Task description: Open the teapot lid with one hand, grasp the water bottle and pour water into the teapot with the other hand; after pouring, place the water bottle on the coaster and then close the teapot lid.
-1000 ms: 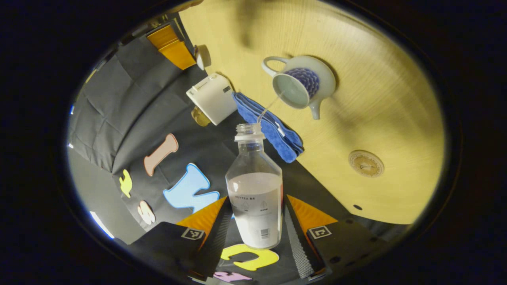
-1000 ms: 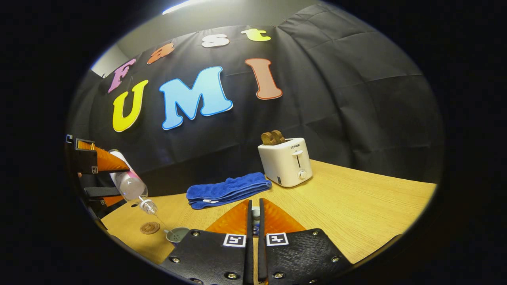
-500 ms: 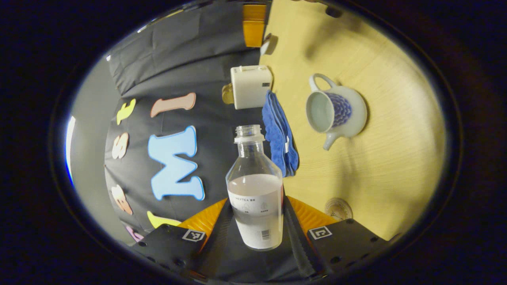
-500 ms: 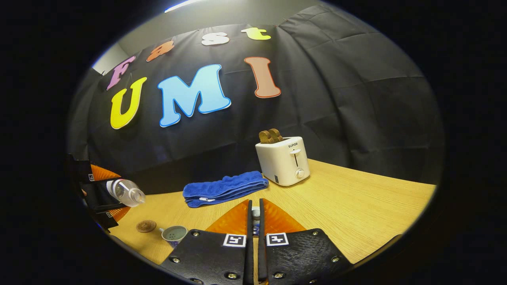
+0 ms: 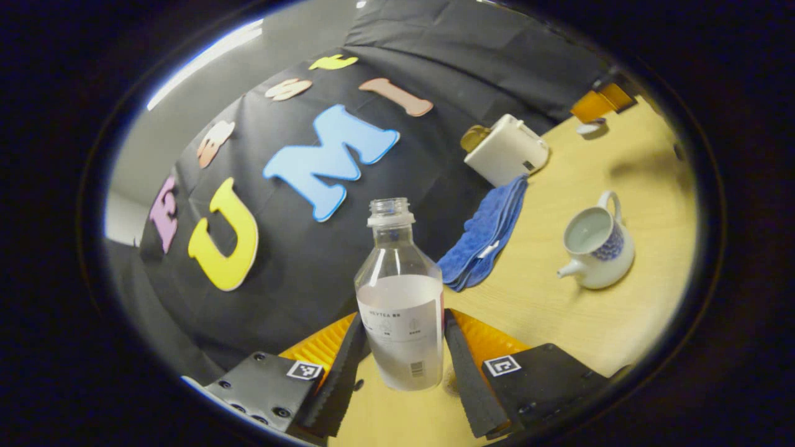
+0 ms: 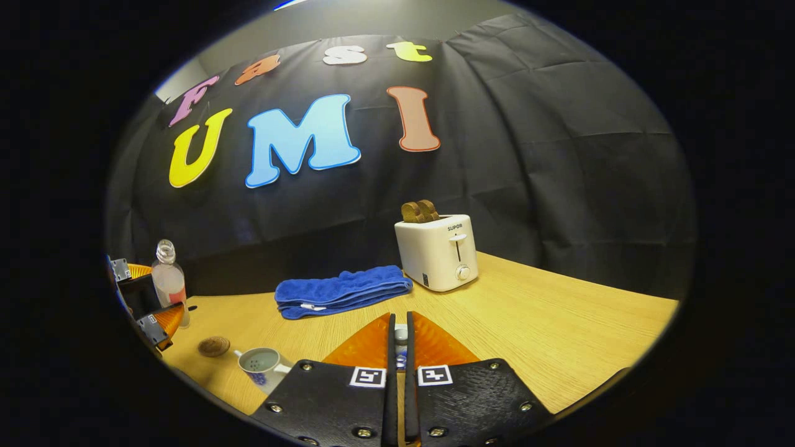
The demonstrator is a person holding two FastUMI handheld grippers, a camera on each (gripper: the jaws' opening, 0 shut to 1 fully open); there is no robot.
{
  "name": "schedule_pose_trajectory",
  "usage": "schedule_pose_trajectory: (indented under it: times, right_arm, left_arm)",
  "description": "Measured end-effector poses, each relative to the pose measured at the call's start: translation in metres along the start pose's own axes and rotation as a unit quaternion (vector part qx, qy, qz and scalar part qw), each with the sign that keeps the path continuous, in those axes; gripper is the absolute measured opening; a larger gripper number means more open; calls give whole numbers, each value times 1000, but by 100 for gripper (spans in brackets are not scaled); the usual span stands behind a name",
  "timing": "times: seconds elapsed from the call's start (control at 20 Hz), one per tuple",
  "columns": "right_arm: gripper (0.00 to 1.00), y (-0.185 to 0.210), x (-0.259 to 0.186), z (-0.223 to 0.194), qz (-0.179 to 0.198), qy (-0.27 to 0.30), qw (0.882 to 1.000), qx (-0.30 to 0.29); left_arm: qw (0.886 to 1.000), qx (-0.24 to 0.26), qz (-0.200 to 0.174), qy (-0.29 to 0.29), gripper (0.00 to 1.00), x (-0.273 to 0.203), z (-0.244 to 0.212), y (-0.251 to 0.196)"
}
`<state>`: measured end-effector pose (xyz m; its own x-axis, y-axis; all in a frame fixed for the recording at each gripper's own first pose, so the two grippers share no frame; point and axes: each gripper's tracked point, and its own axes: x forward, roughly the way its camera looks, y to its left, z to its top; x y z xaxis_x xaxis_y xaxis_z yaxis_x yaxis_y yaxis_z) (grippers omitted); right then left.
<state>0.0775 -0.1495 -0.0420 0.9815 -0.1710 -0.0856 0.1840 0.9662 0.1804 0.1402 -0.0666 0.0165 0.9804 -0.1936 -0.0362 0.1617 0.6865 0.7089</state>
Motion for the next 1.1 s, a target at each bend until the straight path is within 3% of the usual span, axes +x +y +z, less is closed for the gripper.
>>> schedule_pose_trajectory:
  times: [0.25, 0.5, 0.7, 0.9, 1.1]
  right_arm:
    - [4, 5, 6, -10, -9, 14, 999, -38]
    - [5, 10, 5, -15, -6, 19, 998, -51]
    - [5, 12, 6, -17, -7, 21, 998, -59]
    - [5, 15, 4, -19, -3, 23, 998, -63]
    - [5, 19, 4, -19, 4, 22, 998, -63]
  left_arm:
    - [986, -165, 11, 1, 86, 23, -28, 8]
    - [961, -275, -9, 7, 86, 39, -48, -8]
    - [941, -337, -5, 11, 85, 45, -60, -5]
    - [936, -352, -13, 8, 86, 46, -62, -9]
    - [931, -364, -7, 0, 98, 46, -57, -2]
